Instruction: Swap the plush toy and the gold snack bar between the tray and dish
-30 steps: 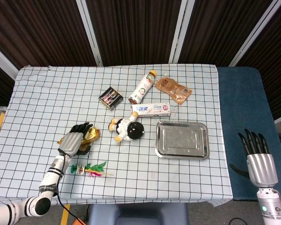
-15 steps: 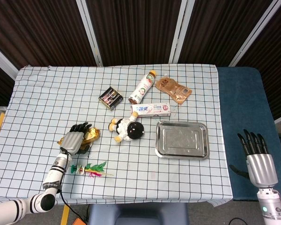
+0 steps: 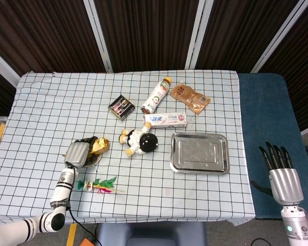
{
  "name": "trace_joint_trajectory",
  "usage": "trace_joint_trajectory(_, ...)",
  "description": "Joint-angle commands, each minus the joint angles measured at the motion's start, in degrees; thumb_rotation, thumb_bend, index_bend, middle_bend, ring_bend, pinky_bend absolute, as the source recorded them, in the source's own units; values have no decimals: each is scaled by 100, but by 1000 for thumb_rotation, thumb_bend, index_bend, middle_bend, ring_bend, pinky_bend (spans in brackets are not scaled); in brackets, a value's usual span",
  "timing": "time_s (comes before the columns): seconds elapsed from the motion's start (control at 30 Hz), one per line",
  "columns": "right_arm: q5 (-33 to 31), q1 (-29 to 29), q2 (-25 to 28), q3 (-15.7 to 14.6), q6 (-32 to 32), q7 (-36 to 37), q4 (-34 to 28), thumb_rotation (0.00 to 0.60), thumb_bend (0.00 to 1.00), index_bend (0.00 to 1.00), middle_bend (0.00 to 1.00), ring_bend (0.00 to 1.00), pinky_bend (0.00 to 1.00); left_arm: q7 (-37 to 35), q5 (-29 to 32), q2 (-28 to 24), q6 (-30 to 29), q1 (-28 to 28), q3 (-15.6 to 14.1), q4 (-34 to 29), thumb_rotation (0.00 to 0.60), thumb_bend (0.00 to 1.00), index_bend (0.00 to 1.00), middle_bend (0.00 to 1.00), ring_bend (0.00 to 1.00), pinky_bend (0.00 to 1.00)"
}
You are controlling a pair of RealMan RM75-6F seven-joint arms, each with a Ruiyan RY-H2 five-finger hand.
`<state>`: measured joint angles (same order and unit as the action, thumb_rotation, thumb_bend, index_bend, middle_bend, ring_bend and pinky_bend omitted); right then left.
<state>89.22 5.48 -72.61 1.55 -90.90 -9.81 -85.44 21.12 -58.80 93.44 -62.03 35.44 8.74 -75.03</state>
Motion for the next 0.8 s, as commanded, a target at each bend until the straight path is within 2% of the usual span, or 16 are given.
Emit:
trace_joint_trajectory(0.03, 16, -11, 5, 11, -6, 15, -6, 600, 90, 0, 0, 0, 0, -328, -488, 176, -353, -90, -48, 242, 600, 509, 346, 467, 451, 521)
trace_joint_trajectory(0.17, 76, -47, 18, 18, -63, 73, -25, 600, 89, 0, 0, 0, 0, -327, -786, -30, -531, -146, -90, -208, 600, 517, 370, 501, 476, 547)
trace_joint_trajectory(0.27, 98, -81, 48, 35, -113, 126, -54, 600, 90, 0, 0, 0, 0, -228, -1066, -355, -702, -235, -201, -923, 600, 515, 369, 506, 478, 550)
trace_joint_trajectory(0.4, 95, -126, 109, 87, -189, 243, -122, 600, 89, 0, 0, 0, 0, -78, -1639, -787, -1025, -431, -505, -1941, 600, 515, 369, 516, 491, 566)
trace_joint_trajectory(0.47, 128, -149, 124, 104, -252, 308, -136, 600, 90, 0, 0, 0, 0, -37, -1848, -841, -1111, -499, -629, -2187, 600, 514, 369, 524, 498, 578)
trace_joint_trajectory(0.6, 253, -203, 153, 84, -364, 412, -146, 600, 89, 0, 0, 0, 0, 52, -2053, -711, -1030, -520, -775, -2449, 600, 513, 366, 523, 499, 581)
trace_joint_trajectory(0.8, 421, -287, 229, 56, -541, 636, -178, 600, 87, 0, 0, 0, 0, 180, -1914, -184, -689, -422, -747, -2348, 600, 511, 361, 521, 499, 581)
